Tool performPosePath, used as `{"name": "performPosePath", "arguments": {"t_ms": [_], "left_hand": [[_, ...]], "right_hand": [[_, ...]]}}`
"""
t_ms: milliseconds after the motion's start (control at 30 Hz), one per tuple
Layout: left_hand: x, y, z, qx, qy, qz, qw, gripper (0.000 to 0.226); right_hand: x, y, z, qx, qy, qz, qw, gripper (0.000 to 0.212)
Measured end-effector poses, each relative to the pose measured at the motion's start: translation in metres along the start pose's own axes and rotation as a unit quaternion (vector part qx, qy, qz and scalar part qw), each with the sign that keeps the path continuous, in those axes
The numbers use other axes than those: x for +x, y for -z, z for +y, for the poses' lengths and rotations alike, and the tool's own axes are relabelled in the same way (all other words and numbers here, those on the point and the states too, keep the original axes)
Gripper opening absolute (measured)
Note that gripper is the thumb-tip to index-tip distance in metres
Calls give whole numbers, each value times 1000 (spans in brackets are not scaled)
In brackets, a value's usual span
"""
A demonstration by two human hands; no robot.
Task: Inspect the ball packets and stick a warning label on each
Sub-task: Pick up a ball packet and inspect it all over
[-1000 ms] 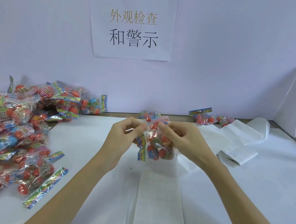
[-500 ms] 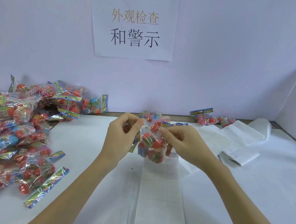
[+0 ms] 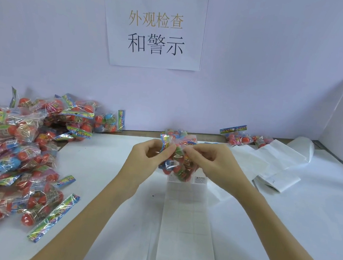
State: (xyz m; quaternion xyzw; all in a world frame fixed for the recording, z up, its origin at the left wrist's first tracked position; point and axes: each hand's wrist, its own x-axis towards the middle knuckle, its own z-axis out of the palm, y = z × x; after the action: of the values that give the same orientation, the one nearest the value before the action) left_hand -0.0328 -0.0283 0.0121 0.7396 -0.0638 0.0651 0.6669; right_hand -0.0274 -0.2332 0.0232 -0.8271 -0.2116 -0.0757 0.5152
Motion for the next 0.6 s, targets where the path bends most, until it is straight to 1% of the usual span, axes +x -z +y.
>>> {"name": "performPosePath", "arguments": {"t_ms": [67, 133, 200, 267, 333, 367, 433, 467, 533, 600], "left_hand": [[-1, 0, 1, -41, 2, -3, 999, 21], [0, 2, 2, -88, 8, 0, 996, 19], [1, 3, 2, -104, 14, 10, 994, 18], [2, 2, 1, -108, 26, 36, 993, 10], [3, 2, -1, -118, 32, 62, 991, 19], [4, 3, -2, -121, 31, 66, 990, 22], [3, 3, -1, -131, 38, 58, 989, 18], [3, 3, 0, -137, 42, 54, 988, 17], [3, 3, 2, -147, 42, 45, 987, 21], [2, 4, 3, -170, 43, 28, 984, 16]], "right_hand": [[1, 4, -1, 59, -48, -9, 997, 29], [0, 7, -1, 122, -77, -16, 989, 31], [0, 6, -1, 114, -75, -2, 991, 29], [1, 3, -1, 87, -57, 33, 994, 23], [3, 0, -1, 96, -59, 53, 992, 15], [4, -2, 0, 105, -68, 51, 991, 18], [4, -5, 1, 122, -85, 44, 988, 22], [4, -5, 2, 132, -96, 45, 986, 21], [4, -2, 3, 158, -120, 36, 979, 17], [5, 1, 4, 195, -136, 18, 971, 15]]}}
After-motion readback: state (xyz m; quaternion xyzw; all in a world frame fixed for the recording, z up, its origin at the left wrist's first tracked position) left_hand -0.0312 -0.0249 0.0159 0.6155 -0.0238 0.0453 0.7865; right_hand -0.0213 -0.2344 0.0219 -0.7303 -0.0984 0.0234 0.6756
